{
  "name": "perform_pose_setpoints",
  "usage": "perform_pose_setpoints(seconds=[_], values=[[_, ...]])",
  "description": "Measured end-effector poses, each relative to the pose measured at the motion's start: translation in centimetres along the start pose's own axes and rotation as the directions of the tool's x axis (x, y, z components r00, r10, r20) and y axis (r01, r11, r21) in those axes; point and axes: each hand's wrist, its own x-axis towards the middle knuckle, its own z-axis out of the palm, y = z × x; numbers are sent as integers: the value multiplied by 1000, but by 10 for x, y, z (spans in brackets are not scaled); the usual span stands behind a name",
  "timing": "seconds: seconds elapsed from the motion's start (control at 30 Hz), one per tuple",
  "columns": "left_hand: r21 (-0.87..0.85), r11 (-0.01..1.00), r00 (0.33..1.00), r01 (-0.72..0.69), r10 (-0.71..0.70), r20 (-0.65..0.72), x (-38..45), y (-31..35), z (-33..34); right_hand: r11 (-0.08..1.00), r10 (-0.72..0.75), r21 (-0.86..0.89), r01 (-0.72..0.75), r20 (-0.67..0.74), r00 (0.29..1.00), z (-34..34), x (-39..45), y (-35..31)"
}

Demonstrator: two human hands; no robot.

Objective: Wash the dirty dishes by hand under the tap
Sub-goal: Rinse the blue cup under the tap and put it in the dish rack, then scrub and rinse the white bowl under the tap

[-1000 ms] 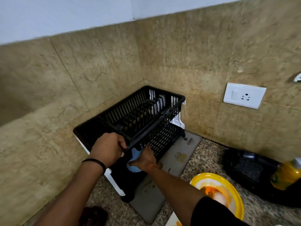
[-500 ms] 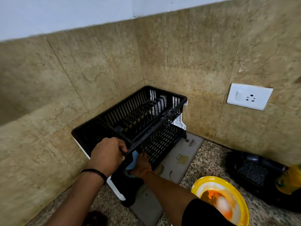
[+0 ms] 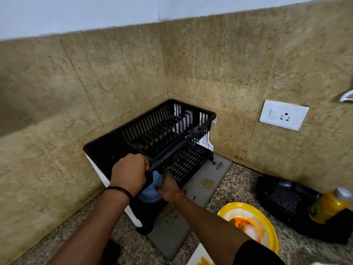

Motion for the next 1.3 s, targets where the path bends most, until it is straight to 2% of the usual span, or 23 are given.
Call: perform_pose_setpoints(seconds=[0.23, 0.3, 0.37, 0.47, 0.6, 0.73, 0.87, 1.0, 1.1, 1.2, 1.3], values=[[112, 993, 998, -33, 39, -46, -25, 11, 7, 993, -69, 89, 73, -47, 996, -48, -58, -3], [63, 996, 995, -62, 66, -69, -33, 24, 3, 989, -104, 99, 109, -51, 993, -72, -87, -4], [-111, 981, 980, -159, 143, -141, -43, 50, -2, 987, -141, 67, 146, -75, 987, -102, -121, -5], [-277, 910, 942, -308, 253, -219, -57, 102, -9, 986, -138, 73, 152, -172, 976, -151, -179, -6], [-287, 804, 848, -521, 449, -282, -84, 180, -9, 991, -119, 2, 130, -392, 912, -219, -264, 14], [-396, 674, 780, -624, 564, -271, -116, 241, -4, 1000, 12, 8, -9, -523, 852, -267, -339, 52], [-470, 558, 705, -684, 672, -228, -150, 300, -3, 997, 78, 56, -55, -633, 770, -303, -404, 84], [-542, 451, 651, -710, 714, -258, -186, 353, 4, 995, 95, 51, -82, -675, 731, -326, -454, 113], [-542, 446, 633, -712, 742, -221, -214, 391, 23, 987, 162, 118, -111, -666, 728, -338, -485, 151], [-586, 480, 662, -653, 738, -134, -235, 421, 48, 977, 215, 131, -170, -629, 747, -339, -510, 192], [-635, 535, 715, -558, 698, -39, -248, 435, 79, 961, 275, 130, -244, -529, 803, -334, -529, 233]])
